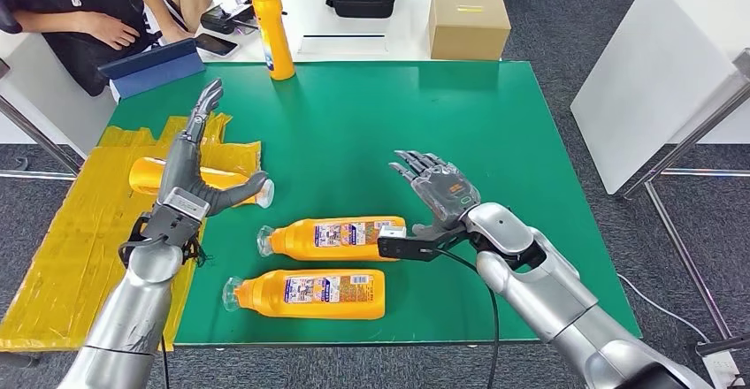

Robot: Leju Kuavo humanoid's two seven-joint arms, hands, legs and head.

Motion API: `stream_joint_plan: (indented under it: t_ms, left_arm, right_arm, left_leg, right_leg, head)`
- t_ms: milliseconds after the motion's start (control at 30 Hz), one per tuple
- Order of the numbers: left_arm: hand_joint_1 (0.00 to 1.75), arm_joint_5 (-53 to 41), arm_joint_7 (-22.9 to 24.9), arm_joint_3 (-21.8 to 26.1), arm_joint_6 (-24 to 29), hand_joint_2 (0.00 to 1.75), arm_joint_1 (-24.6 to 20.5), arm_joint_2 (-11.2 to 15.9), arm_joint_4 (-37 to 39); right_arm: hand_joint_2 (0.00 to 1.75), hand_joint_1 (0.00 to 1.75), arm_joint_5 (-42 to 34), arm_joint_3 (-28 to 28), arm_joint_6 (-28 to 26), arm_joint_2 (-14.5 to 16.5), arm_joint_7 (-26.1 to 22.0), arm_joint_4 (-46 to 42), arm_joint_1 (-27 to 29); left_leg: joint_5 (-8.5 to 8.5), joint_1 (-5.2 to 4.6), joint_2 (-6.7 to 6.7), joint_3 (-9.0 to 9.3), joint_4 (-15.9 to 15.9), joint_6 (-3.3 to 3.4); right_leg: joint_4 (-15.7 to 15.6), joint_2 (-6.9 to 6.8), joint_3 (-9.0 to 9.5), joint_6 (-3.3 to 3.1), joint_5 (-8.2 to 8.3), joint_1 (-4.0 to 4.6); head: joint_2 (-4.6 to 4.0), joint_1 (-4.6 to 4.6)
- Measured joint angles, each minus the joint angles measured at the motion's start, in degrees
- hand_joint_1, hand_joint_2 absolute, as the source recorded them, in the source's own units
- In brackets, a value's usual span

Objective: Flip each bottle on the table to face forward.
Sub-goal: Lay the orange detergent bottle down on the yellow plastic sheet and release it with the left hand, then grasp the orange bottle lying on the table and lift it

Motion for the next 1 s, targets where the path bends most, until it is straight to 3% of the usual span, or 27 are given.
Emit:
stream_joint_plan:
  t_ms: [1000]
  left_arm:
    - [0.00, 0.0, 0.8, 0.5, -0.7, 1.75, 0.8, -2.5, -0.3]
  right_arm:
    - [1.75, 0.00, -3.3, 6.3, -1.0, 7.7, -0.9, 9.7, -1.3]
  left_leg:
    - [0.00, 0.00, 0.00, 0.01, 0.0, 0.00]
  right_leg:
    - [0.0, 0.00, 0.00, 0.00, 0.00, 0.00]
  head:
    - [0.00, 0.00]
